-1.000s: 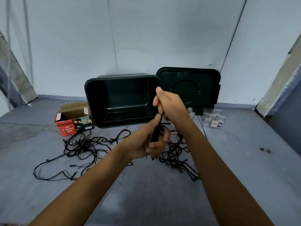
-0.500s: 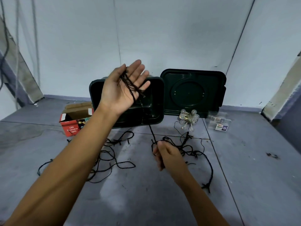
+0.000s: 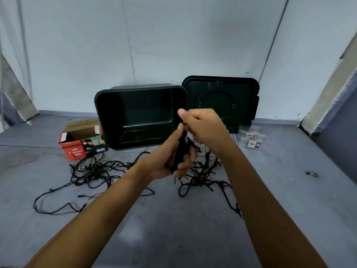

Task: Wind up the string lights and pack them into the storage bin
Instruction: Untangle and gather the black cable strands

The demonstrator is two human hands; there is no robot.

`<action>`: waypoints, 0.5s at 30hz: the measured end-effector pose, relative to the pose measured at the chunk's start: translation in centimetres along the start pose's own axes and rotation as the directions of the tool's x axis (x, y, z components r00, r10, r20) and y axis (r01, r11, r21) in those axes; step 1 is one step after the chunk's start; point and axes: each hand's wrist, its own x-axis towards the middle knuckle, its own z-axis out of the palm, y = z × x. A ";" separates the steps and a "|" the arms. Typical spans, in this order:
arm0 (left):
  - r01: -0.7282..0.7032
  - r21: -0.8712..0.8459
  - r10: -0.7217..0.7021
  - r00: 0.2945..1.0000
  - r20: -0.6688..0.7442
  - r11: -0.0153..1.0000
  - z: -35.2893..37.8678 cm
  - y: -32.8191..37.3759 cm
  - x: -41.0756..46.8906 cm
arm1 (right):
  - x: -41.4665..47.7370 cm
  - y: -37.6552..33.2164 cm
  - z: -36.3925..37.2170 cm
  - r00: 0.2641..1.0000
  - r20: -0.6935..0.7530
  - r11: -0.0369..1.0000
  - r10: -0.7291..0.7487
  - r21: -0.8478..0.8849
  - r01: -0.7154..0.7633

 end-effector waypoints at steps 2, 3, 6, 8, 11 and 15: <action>-0.024 0.001 0.024 0.998 0.060 1.000 0.6 0.8 -0.4 | 1.0 1.3 0.3 0.994 0.021 0.971 0.105 0.213 -0.107; -0.047 -0.025 0.049 0.996 0.075 0.999 0.7 1.2 -0.5 | 1.0 2.1 0.6 0.988 0.033 0.940 0.153 0.303 -0.156; -0.162 -0.142 0.166 0.986 0.015 0.976 0.4 2.8 -0.5 | -0.5 4.4 2.2 0.960 0.077 0.830 0.270 0.487 -0.272; -0.240 -0.184 0.225 0.970 -0.096 0.953 -0.4 4.1 -0.2 | -2.3 5.6 3.2 0.949 0.099 0.800 0.299 0.516 -0.306; -0.318 -0.235 0.272 0.940 -0.207 0.919 -1.7 6.0 0.1 | -5.1 7.0 4.3 0.931 0.122 0.792 0.344 0.496 -0.357; -0.404 -0.289 0.328 0.903 -0.277 0.868 -3.1 7.9 0.2 | -7.2 8.6 4.6 0.911 0.202 0.830 0.359 0.379 -0.411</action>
